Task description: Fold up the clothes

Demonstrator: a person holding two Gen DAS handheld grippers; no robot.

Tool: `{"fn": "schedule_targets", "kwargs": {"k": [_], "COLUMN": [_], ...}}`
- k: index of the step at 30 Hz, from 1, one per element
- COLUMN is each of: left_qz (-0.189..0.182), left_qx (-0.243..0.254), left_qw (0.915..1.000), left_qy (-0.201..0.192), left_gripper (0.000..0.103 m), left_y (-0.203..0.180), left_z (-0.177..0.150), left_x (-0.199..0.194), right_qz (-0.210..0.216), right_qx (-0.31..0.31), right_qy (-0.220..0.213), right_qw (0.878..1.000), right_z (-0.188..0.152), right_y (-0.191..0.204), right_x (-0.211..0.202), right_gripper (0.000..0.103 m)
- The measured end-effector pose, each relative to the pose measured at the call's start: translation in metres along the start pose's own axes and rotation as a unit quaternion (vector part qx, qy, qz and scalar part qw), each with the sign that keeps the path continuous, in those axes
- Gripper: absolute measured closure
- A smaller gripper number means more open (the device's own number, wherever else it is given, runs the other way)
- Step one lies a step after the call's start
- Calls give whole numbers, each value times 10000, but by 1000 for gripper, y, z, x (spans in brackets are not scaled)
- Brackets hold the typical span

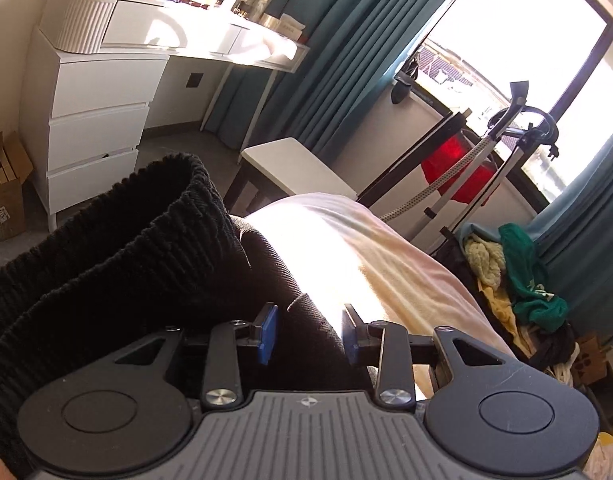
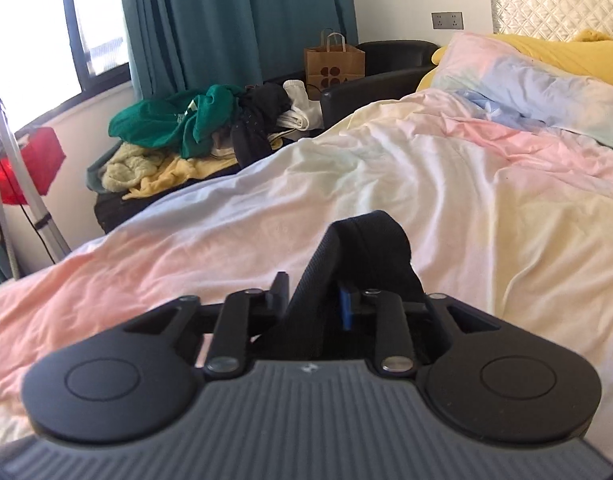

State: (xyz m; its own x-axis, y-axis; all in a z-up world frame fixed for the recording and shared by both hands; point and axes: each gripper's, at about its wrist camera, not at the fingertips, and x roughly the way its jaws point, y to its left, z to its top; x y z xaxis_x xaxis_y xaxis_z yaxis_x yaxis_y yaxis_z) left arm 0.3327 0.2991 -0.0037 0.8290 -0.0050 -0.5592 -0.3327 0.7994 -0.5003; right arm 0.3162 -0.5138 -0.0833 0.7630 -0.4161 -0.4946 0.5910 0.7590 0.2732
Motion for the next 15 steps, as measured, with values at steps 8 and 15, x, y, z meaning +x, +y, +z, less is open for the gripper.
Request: {"fn": "schedule_targets", "kwargs": {"k": [8, 15], "left_qz": [-347, -186], "left_qx": [-801, -1933], "left_qw": [9962, 9804], "left_qy": [11, 336], "left_gripper": [18, 21], "left_y": [28, 92], "left_z": [-34, -101], "left_x": [-97, -151], "right_qz": [815, 1400], "right_qx": [2897, 3887], "right_qy": [-235, 705], "right_qw": [9534, 9079], "right_z": [-43, -76], "right_y": [-121, -148], "right_x": [-93, -77], "right_gripper": [35, 33]}}
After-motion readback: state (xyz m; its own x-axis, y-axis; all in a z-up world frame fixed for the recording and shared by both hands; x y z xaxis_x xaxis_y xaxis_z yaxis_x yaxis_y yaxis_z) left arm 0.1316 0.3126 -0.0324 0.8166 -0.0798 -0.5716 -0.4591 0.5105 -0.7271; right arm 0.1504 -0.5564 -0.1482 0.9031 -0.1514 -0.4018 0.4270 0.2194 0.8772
